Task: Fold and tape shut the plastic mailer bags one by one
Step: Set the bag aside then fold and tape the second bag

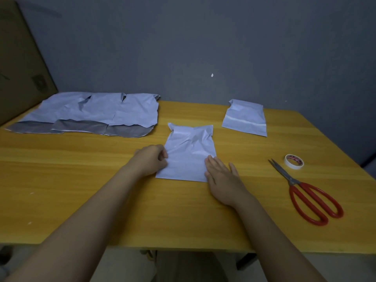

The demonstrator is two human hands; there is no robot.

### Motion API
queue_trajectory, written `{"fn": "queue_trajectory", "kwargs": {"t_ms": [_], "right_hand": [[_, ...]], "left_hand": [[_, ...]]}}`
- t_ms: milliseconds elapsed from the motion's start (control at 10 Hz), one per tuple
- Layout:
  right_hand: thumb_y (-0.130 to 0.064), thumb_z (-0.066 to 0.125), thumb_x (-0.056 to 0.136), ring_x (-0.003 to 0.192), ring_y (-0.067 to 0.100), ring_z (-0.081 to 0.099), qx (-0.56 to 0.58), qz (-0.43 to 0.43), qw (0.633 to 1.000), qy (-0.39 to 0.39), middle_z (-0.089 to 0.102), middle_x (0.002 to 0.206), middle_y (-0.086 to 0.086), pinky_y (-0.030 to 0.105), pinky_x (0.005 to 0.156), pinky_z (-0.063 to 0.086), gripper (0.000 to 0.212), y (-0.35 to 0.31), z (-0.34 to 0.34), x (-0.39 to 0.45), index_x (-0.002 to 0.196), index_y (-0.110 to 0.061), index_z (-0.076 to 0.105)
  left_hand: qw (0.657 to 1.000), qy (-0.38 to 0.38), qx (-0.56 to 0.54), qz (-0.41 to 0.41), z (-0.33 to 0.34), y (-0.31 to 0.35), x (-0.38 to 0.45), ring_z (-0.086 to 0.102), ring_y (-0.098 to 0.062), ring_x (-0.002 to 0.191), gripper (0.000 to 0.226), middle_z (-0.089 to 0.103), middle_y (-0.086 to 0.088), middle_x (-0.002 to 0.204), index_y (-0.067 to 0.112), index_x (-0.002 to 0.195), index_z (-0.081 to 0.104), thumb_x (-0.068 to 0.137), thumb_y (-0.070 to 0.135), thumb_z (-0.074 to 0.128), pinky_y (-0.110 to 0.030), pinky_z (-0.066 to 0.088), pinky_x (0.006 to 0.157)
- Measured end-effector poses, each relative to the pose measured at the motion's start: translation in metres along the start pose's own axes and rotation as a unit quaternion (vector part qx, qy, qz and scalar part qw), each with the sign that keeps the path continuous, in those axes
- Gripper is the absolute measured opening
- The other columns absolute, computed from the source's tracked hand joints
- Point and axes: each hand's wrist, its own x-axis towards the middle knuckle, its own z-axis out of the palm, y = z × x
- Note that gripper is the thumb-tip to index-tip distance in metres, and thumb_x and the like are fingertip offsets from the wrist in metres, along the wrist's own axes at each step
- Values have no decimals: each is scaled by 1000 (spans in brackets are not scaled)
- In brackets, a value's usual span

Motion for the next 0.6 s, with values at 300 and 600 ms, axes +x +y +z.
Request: {"fn": "queue_trajectory", "kwargs": {"t_ms": [300, 600], "right_hand": [[-33, 16, 104, 146, 4, -5, 3, 1, 1000, 3, -1, 160, -10, 41, 119, -6, 50, 0, 1, 1, 153, -22, 8], [-33, 15, 104, 146, 4, -6, 3, 1, 1000, -1, -2, 160, -10, 41, 118, -6, 51, 0, 0, 0, 153, -22, 7]], "left_hand": [[995, 46, 89, 2, 5, 0, 0, 57, -25, 85, 13, 63, -3, 90, 15, 88, 58, 88, 28, 56, -30, 37, 62], [996, 32, 79, -13, 1, 4, 0, 55, -26, 84, 16, 60, -5, 89, 11, 86, 56, 85, 27, 57, -31, 39, 61]]}}
